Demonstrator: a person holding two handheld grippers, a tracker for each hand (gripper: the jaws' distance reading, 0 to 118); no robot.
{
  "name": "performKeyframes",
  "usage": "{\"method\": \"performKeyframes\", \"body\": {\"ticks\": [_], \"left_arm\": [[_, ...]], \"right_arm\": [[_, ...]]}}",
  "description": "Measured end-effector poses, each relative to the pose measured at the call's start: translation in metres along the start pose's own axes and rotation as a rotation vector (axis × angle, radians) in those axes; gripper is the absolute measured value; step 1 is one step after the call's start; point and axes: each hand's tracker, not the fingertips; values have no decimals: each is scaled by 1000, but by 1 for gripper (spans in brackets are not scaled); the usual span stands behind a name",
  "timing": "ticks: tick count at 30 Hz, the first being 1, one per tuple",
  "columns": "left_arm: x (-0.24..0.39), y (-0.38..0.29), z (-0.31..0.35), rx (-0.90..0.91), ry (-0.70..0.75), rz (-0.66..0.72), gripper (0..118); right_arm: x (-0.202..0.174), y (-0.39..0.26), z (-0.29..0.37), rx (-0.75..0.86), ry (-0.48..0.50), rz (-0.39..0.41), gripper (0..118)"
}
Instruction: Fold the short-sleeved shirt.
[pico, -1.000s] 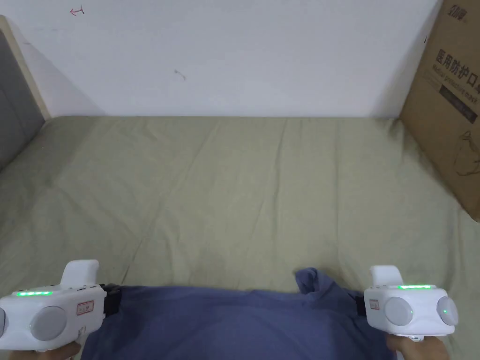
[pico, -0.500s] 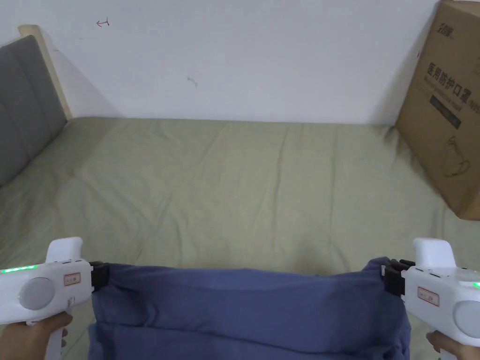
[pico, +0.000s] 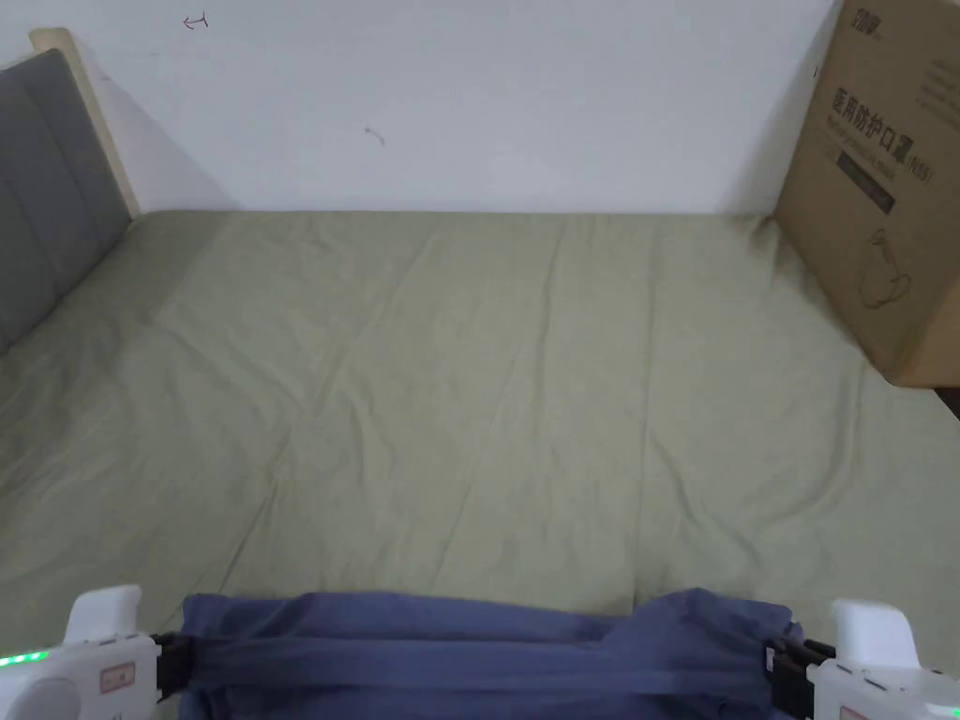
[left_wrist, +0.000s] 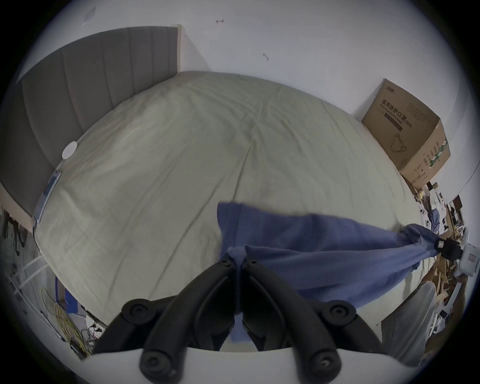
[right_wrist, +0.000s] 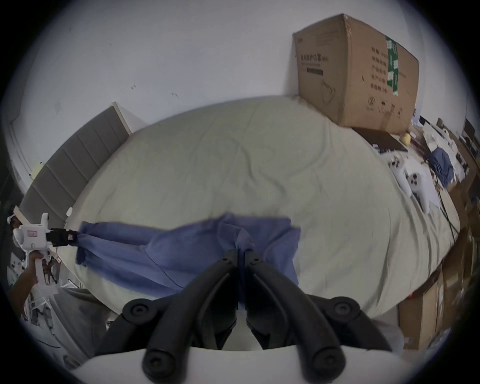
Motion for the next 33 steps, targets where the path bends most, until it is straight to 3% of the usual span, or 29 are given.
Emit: {"method": "performKeyframes", "body": {"ticks": [9, 11, 12, 13, 14, 15, 16, 17, 27, 33], "left_arm": [[6, -27, -16, -38, 65, -22, 4], [10, -24, -11, -41, 72, -20, 20], [12, -23, -7, -40, 69, -13, 43], [12, -20, -2, -32, 55, 8, 63], [11, -18, 3, -17, 32, 39, 80], [12, -13, 10, 12, -12, 61, 90], [15, -7, 19, 53, -49, 68, 90], [21, 2, 29, 101, -69, 63, 90], [104, 81, 142, 621, -87, -76, 90], [139, 90, 171, 831, -47, -174, 89]], "right_arm": [[6, -31, -35, -128, -63, -34, 4], [3, -28, -28, -107, -71, -31, 4], [0, -25, -22, -83, -70, -22, 5], [-2, -21, -15, -56, -64, -17, 21], [-5, -14, -7, -35, -55, -17, 45], [-9, -4, 2, -12, -50, -18, 84], [-13, 6, 9, 22, -37, -11, 101], [-18, 17, 18, 68, -21, 0, 106], [-89, 106, 105, 555, -4, 115, 105], [-120, 117, 127, 727, -46, 178, 105]]}}
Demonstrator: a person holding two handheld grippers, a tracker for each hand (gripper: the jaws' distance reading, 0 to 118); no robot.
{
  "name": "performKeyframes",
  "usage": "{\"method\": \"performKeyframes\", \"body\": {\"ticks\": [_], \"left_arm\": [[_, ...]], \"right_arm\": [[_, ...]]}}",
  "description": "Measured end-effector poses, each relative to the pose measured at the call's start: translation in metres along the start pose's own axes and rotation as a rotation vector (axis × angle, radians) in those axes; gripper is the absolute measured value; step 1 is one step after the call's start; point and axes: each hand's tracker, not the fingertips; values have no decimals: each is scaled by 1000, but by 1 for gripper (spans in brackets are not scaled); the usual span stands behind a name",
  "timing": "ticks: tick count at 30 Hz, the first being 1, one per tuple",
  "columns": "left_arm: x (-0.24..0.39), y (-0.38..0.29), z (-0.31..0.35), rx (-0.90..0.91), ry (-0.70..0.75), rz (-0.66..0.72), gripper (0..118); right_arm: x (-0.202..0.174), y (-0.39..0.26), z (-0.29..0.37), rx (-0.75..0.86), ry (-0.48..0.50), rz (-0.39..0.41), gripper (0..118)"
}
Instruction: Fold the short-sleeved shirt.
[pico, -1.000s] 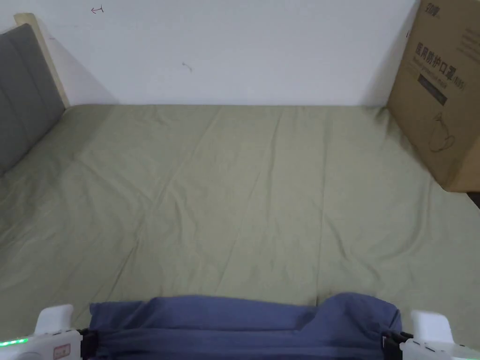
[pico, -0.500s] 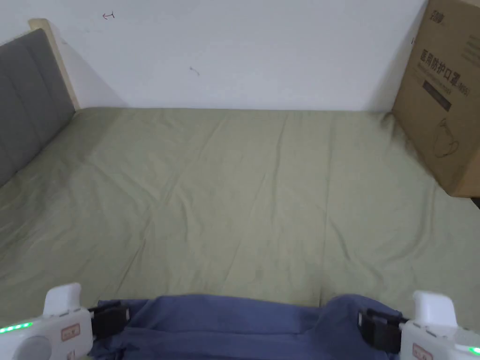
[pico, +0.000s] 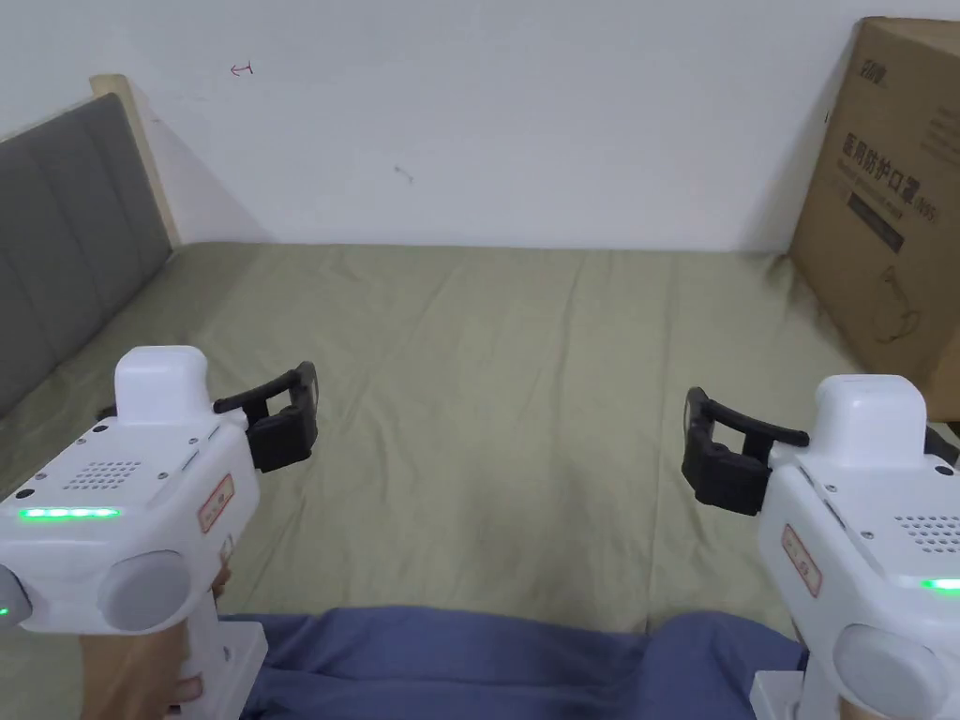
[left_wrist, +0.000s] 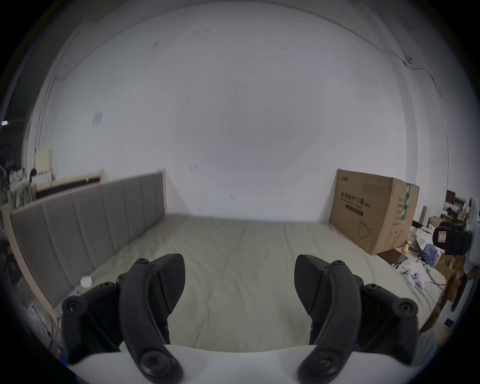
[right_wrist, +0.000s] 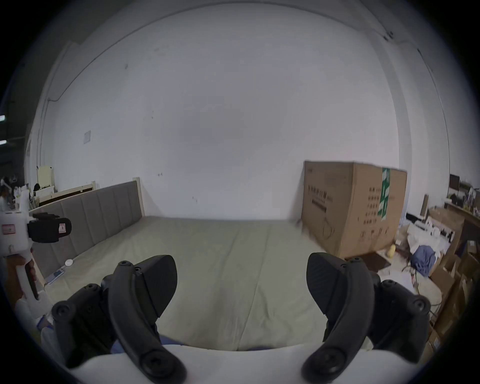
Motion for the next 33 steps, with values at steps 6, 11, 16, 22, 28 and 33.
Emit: {"method": "performKeyframes", "body": {"ticks": [6, 11, 16, 22, 28, 33], "left_arm": [[15, -2, 2, 37, -50, -33, 5], [15, -13, -1, -9, -95, 35, 0], [10, -16, -1, -19, -90, 24, 0], [-11, -21, -8, -128, -123, 158, 0], [-74, -59, -24, -359, -265, 546, 0], [-116, -97, -24, -582, -278, 596, 0]], "right_arm": [[-15, 3, 3, 43, -36, 21, 20], [-18, 1, 4, 54, -44, 24, 0], [-19, 0, 4, 55, -45, 40, 0], [-17, -3, 2, 40, -33, 46, 0], [-16, -6, 1, 22, -21, 60, 0], [-14, -12, -3, -2, -17, 74, 0]]}}
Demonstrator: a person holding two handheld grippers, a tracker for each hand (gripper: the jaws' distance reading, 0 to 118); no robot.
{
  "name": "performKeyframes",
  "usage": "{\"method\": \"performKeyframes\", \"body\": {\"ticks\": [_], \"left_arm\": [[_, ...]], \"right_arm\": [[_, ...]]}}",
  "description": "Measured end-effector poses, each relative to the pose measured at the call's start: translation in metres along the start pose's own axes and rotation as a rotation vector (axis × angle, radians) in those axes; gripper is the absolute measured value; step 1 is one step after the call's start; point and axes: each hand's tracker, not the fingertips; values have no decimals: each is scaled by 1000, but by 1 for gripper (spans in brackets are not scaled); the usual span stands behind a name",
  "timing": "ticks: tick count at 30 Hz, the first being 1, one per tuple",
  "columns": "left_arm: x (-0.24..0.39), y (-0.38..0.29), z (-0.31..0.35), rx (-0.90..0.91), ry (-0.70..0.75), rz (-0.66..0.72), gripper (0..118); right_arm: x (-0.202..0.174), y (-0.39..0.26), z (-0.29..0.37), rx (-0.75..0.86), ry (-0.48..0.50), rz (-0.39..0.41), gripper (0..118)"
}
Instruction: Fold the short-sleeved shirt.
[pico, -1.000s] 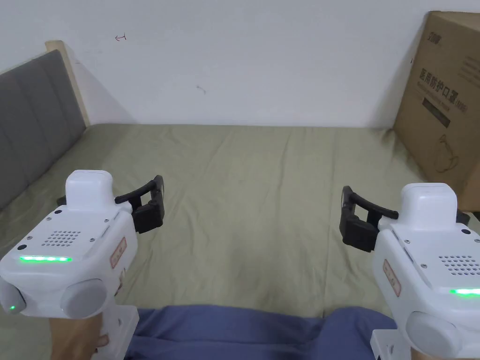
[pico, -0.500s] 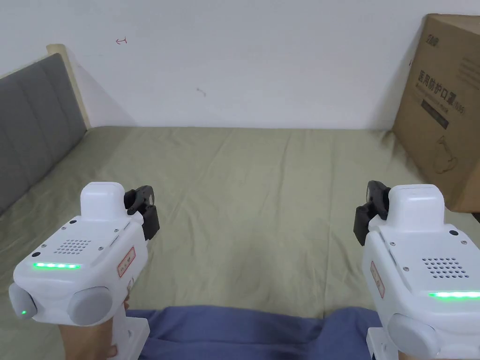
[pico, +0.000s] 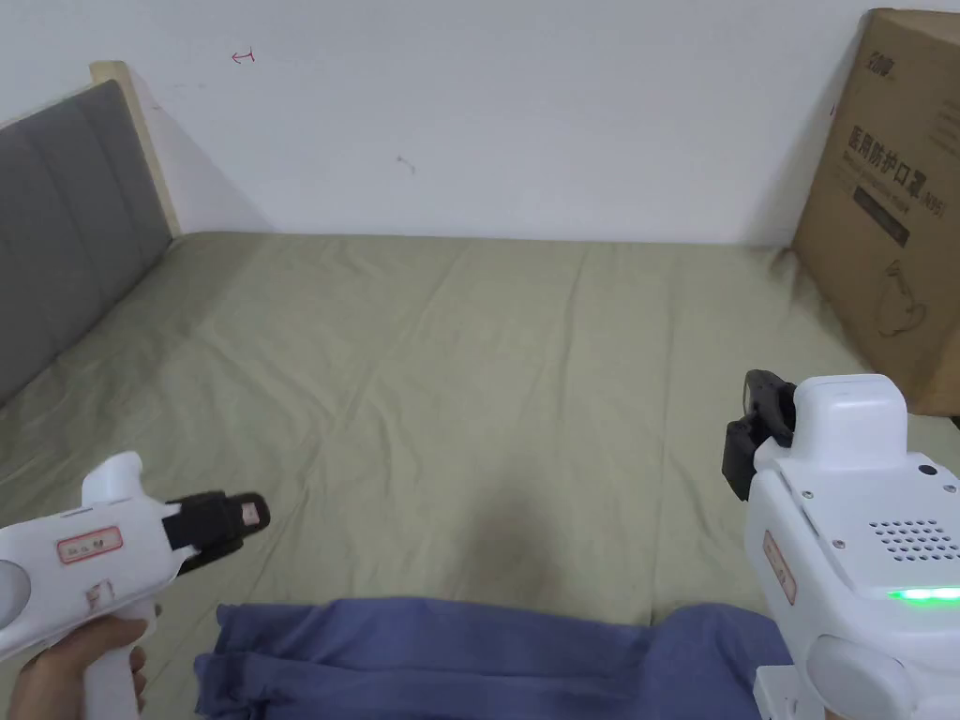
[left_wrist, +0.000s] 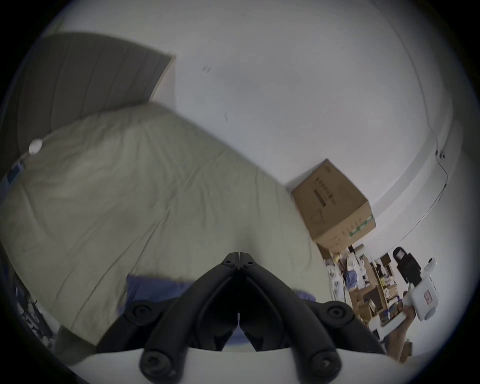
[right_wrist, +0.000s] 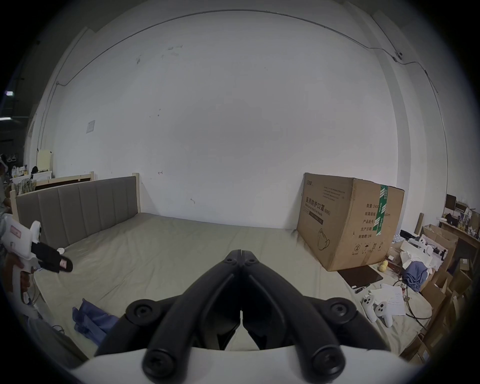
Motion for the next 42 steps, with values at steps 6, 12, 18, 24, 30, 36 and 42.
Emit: {"method": "performKeyframes", "body": {"ticks": [6, 12, 18, 24, 30, 36, 42], "left_arm": [[-56, -19, -7, -176, 104, 92, 11], [-105, -34, -33, -276, 175, 110, 93], [-123, -51, -53, -319, 162, 110, 91], [-138, -59, -72, -310, 165, 95, 39], [-121, -62, -77, -297, 197, 17, 10], [-93, -39, -37, -217, 196, -106, 8], [-95, -7, 16, -133, 325, -174, 8]], "right_arm": [[-4, -9, -9, -44, -2, 12, 0], [-14, -16, -16, -78, 13, 32, 0], [-19, -24, -26, -116, 33, 50, 0], [-19, -29, -30, -148, 31, 53, 0], [-14, -30, -29, -159, 26, 46, 0], [-8, -23, -28, -139, 23, 45, 0], [-1, -21, -24, -115, 22, 24, 0]]}}
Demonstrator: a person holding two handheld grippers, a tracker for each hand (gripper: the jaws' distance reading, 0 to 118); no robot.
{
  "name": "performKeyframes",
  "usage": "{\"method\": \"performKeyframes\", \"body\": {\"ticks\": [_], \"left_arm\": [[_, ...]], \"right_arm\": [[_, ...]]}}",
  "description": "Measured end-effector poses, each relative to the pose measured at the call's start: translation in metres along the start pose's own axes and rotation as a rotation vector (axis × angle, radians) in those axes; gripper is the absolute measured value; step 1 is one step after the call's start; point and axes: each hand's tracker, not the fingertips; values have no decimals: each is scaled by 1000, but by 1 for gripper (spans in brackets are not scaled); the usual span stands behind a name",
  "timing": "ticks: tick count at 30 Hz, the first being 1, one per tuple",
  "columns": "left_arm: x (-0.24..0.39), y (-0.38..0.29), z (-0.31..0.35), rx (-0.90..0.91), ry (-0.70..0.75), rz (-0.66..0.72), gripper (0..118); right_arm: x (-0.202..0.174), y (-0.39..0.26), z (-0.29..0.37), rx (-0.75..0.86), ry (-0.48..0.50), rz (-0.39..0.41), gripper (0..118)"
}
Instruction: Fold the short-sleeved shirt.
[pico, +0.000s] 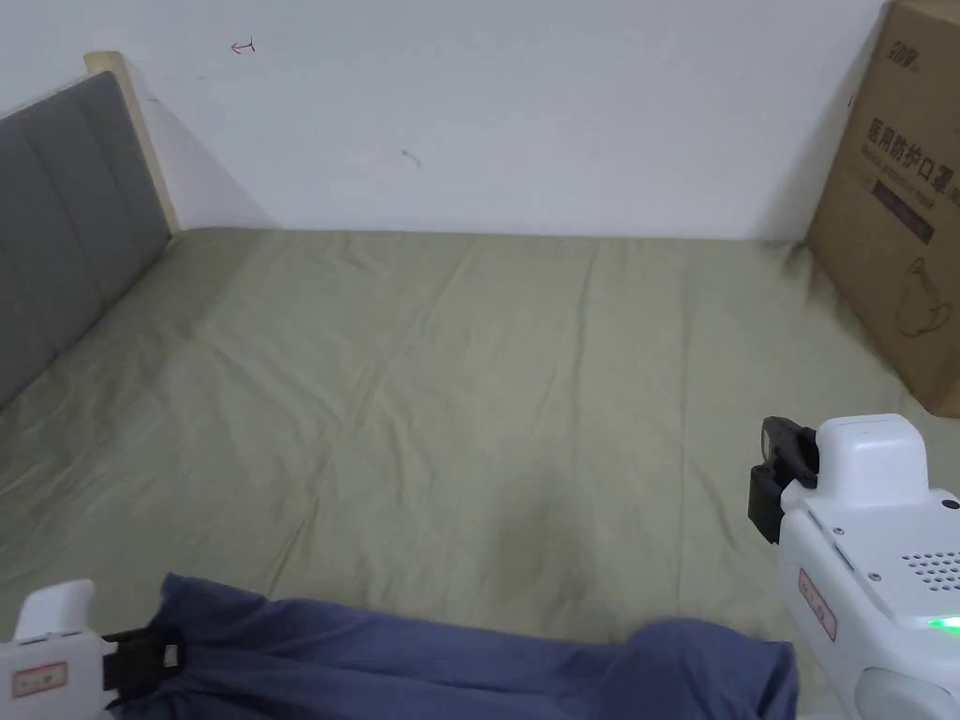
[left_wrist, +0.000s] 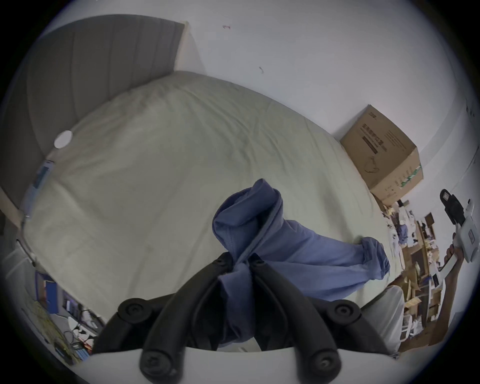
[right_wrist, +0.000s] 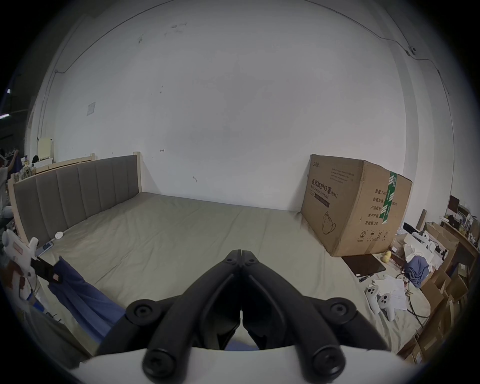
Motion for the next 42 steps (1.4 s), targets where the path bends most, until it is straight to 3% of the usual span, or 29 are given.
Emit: {"method": "performKeyframes", "body": {"ticks": [3, 7, 13, 19, 28, 29, 32, 33, 36, 42], "left_arm": [[-2, 3, 21, 14, 75, 2, 8], [24, 3, 28, 20, 72, -42, 8], [108, -3, 11, -38, -48, -121, 8], [173, -18, -38, -126, -162, -180, 8], [237, -64, -117, -262, -179, -189, 9], [239, -68, -124, -290, -174, -179, 14], [242, -75, -131, -302, -179, -128, 83], [242, -75, -128, -287, -194, -85, 100], [241, -67, -108, -192, -259, -37, 100], [233, -29, -51, 55, -240, -75, 100]], "right_arm": [[3, -2, 3, 3, 1, -11, 0], [5, -5, 7, 4, 3, -20, 0], [10, -4, 15, 13, 16, -28, 0], [15, -4, 21, 22, 12, -30, 0], [32, -8, 27, 14, -10, -39, 0], [34, -9, 28, 12, -13, -42, 0], [38, -10, 29, 8, -21, -46, 0], [39, -10, 30, 7, -22, -47, 0], [41, -11, 30, 5, -27, -52, 0], [40, -9, 30, 16, -13, -83, 0]]}}
